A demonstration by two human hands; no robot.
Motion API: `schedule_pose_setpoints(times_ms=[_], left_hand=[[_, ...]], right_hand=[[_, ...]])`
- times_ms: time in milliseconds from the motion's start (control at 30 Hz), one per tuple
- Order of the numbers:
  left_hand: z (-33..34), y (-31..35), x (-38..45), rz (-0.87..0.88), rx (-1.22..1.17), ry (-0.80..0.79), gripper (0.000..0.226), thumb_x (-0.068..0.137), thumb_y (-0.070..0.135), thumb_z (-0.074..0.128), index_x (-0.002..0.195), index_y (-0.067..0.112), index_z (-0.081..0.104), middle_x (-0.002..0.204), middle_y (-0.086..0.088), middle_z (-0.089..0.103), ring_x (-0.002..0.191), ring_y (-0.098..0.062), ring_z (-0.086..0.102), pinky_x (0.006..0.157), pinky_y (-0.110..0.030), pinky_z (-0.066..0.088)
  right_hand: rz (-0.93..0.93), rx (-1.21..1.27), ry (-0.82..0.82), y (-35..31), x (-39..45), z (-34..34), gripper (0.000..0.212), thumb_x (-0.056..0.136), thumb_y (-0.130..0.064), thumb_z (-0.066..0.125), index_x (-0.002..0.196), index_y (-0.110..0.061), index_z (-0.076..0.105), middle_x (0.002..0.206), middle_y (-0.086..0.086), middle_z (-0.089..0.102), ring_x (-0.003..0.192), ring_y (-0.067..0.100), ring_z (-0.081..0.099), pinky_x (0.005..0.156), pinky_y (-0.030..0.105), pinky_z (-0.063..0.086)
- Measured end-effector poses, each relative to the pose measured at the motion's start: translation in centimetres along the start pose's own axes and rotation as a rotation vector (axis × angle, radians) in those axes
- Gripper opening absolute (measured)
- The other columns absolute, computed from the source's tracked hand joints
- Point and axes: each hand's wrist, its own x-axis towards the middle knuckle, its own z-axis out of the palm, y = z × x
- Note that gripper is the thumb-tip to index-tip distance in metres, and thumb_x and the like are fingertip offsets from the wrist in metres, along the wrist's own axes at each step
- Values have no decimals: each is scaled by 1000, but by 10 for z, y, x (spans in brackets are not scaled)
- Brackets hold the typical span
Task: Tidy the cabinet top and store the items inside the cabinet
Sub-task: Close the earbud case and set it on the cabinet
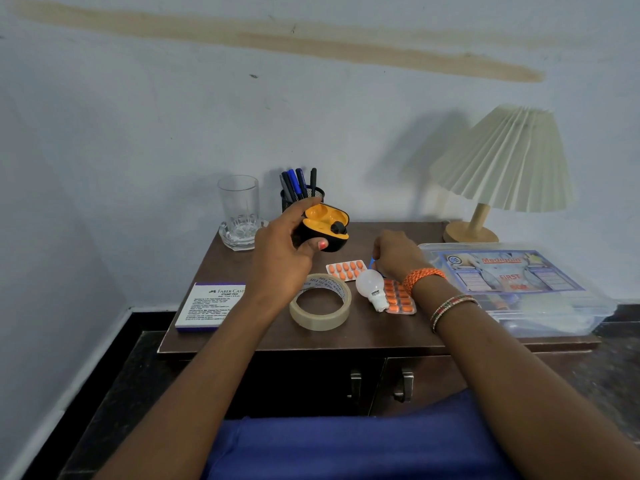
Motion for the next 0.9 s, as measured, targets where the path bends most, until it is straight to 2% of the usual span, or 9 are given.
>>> schedule_pose_setpoints(times_ms=[133,200,300,400,467,633,733,833,900], left_hand=[[-1,0,0,15,-14,8,59,78,3,71,127,30,55,115,6,64,103,-5,57,88,-10,43],[-3,1,1,20,-3,12,58,78,3,71,127,30,55,115,7,64,101,-3,56,83,0,40],[-4,1,2,22,8,18,56,79,4,71,127,28,55,119,3,64,103,-4,56,79,7,36],[-4,0,2,18,17,22,56,79,4,70,128,26,54,120,2,64,104,-4,56,80,7,36],[-4,0,2,19,22,31,56,79,5,71,128,26,54,120,2,65,107,-7,58,82,2,38],[-3,2,2,13,23,44,57,78,5,72,128,27,54,118,3,65,106,-8,59,83,0,38],[-2,3,1,10,18,46,56,78,5,72,127,27,55,116,3,66,104,-7,60,83,-1,39],[-2,4,1,-1,25,48,57,78,6,72,128,27,54,118,4,65,104,-6,58,83,-2,37],[-2,4,1,-4,26,48,57,79,6,72,129,26,54,120,2,65,108,-9,59,87,-7,39]], right_hand=[[-2,8,16,-1,0,-3,20,82,-6,61,101,-5,65,113,14,62,102,32,61,86,41,52],[-4,64,67,-3,2,-8,23,84,-7,58,106,-2,62,113,17,62,102,32,60,87,41,52],[18,226,197,-9,1,-22,28,86,-12,57,109,4,60,108,21,63,99,34,61,88,40,51],[21,484,239,-17,-9,-41,28,86,-14,60,110,-2,63,102,16,67,91,24,65,82,29,52],[10,682,212,-25,-19,-53,22,87,-11,61,107,-4,66,95,13,68,76,14,65,71,19,54],[6,1189,4,-43,-38,-75,22,92,3,53,112,6,61,99,22,65,73,21,68,69,25,60],[6,1307,-44,-48,-43,-80,24,91,8,52,113,7,60,101,21,63,72,23,70,70,26,60],[-16,1342,-29,-51,-46,-83,22,88,12,53,105,5,64,98,20,64,79,25,69,71,24,60],[-35,1341,-18,-53,-48,-84,19,87,11,54,97,2,67,100,20,65,84,27,68,73,26,60]])
